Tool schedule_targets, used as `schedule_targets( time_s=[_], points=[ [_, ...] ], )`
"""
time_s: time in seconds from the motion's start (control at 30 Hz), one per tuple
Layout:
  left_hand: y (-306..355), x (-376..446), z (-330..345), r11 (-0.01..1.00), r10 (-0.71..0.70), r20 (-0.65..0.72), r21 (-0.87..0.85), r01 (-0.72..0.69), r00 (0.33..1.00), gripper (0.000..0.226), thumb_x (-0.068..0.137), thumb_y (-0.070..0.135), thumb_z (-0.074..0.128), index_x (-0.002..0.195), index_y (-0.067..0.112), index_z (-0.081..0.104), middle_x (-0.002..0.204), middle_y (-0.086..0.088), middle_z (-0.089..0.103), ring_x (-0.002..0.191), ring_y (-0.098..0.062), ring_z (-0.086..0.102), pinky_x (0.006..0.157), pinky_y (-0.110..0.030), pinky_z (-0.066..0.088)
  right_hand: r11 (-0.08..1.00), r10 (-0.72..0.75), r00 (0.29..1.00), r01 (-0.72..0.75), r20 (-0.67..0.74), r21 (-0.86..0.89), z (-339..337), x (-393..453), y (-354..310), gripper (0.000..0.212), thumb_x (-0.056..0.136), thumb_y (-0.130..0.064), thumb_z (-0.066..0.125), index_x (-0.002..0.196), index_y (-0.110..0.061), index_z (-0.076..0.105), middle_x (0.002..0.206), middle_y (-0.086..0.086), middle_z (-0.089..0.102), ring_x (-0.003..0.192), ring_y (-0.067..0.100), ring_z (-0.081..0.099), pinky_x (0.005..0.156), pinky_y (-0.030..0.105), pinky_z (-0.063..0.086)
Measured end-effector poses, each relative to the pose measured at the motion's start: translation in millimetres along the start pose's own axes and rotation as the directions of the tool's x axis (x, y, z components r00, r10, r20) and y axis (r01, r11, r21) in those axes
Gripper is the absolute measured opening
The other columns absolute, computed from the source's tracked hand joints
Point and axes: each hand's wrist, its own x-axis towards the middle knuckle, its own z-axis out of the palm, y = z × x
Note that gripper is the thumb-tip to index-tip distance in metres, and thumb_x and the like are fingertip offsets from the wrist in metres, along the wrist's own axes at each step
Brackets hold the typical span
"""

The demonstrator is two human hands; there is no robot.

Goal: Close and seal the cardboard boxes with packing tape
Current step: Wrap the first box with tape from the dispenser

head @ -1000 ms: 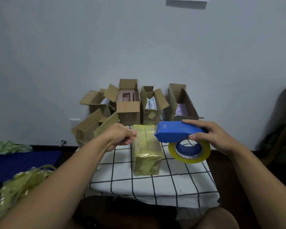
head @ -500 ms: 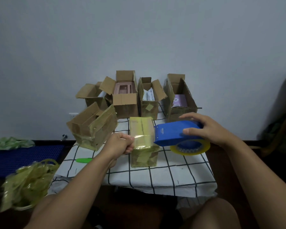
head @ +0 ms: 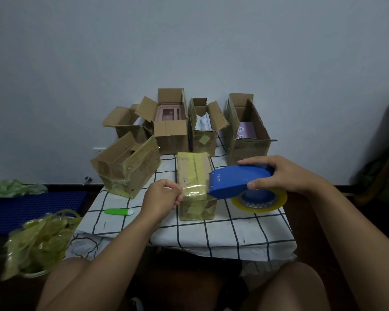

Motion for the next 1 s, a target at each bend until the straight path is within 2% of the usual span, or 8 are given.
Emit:
schedule_targets(
  time_s=[0.13, 0.43, 0.63, 0.73, 0.77, 0.83, 0.9, 1.0],
  points=[
    [-4, 0, 3, 1.000, 0.010, -0.001, 0.009, -0.010, 1.000, 0.004, 0.092, 0.014, 0.064, 0.089, 0.011, 0.063, 0.068, -0.005, 0.069, 0.059, -0.014, 0.059, 0.060, -0.027, 0.049, 1.000, 0.009, 1.000, -0.009, 0.013, -0.010, -2, 0, 1, 0.058, 0.072, -0.043, 0.074, 0.128, -0.044, 0.060, 0.117, -0.019, 0.058, 0.097, -0.003, 0.060, 0.075, 0.012, 0.050],
    [-6, 0, 5, 0.999, 0.029, -0.017, 0.026, -0.028, 0.999, 0.005, 0.092, 0.017, 0.065, 0.092, 0.017, 0.059, 0.072, -0.005, 0.070, 0.060, -0.014, 0.060, 0.061, -0.027, 0.047, 1.000, 0.011, 1.000, -0.011, 0.004, 0.002, -4, 3, 6, 0.054, 0.074, -0.041, 0.073, 0.126, -0.044, 0.061, 0.114, -0.020, 0.059, 0.097, -0.002, 0.061, 0.075, 0.012, 0.050],
    [-8, 3, 2, 0.996, -0.092, 0.027, 0.023, 0.092, 0.995, 0.017, 0.093, 0.024, 0.063, 0.104, 0.014, 0.055, 0.072, -0.006, 0.070, 0.056, -0.014, 0.058, 0.058, -0.028, 0.044, 0.999, 0.040, 0.999, -0.040, 0.018, -0.001, 2, 7, 14, 0.054, 0.074, -0.045, 0.073, 0.126, -0.045, 0.062, 0.117, -0.015, 0.060, 0.098, 0.000, 0.061, 0.076, 0.016, 0.051],
    [-10, 6, -6, 0.972, -0.117, 0.067, 0.210, 0.101, 0.991, 0.032, 0.093, 0.038, 0.059, 0.116, 0.021, 0.046, 0.082, -0.006, 0.070, 0.066, -0.018, 0.062, 0.061, -0.029, 0.047, 0.998, 0.051, 0.999, -0.051, 0.008, 0.027, 6, 7, 18, 0.054, 0.073, -0.043, 0.072, 0.126, -0.042, 0.062, 0.117, -0.012, 0.059, 0.095, -0.001, 0.061, 0.075, 0.014, 0.050],
    [-13, 7, -8, 0.938, -0.037, 0.051, 0.345, 0.017, 0.998, 0.037, 0.093, 0.042, 0.058, 0.122, 0.026, 0.044, 0.090, -0.004, 0.069, 0.076, -0.019, 0.064, 0.067, -0.031, 0.049, 0.998, 0.056, 0.998, -0.056, 0.008, 0.041, 7, 7, 19, 0.053, 0.073, -0.042, 0.072, 0.126, -0.041, 0.062, 0.117, -0.012, 0.059, 0.095, -0.002, 0.062, 0.075, 0.014, 0.050],
    [-22, 6, -7, 0.784, 0.306, 0.029, 0.559, -0.269, 0.952, 0.043, 0.094, 0.041, 0.054, 0.134, 0.027, 0.044, 0.111, 0.001, 0.062, 0.103, -0.018, 0.059, 0.084, -0.037, 0.050, 0.995, 0.065, 0.998, -0.065, 0.008, 0.078, 8, 5, 22, 0.051, 0.074, -0.040, 0.071, 0.124, -0.041, 0.063, 0.118, -0.011, 0.058, 0.097, 0.001, 0.062, 0.076, 0.016, 0.051],
    [-30, 3, -2, 0.514, 0.625, 0.173, 0.642, -0.568, 0.761, 0.049, 0.094, 0.042, 0.051, 0.139, 0.023, 0.047, 0.134, 0.001, 0.054, 0.126, -0.018, 0.048, 0.105, -0.042, 0.044, 0.992, 0.076, 0.997, -0.076, 0.005, 0.096, 8, 3, 24, 0.049, 0.074, -0.040, 0.071, 0.122, -0.042, 0.063, 0.118, -0.010, 0.058, 0.098, 0.005, 0.063, 0.076, 0.017, 0.052],
    [-40, 8, 6, 0.082, 0.663, 0.483, 0.713, -0.697, 0.572, 0.070, 0.082, 0.051, 0.069, 0.141, 0.020, 0.048, 0.145, -0.002, 0.050, 0.135, -0.023, 0.045, 0.112, -0.040, 0.032, 0.990, 0.098, 0.995, -0.097, -0.005, 0.106, 8, -1, 26, 0.049, 0.074, -0.039, 0.070, 0.122, -0.042, 0.064, 0.119, -0.008, 0.057, 0.099, 0.012, 0.063, 0.076, 0.018, 0.052]
  ],
)
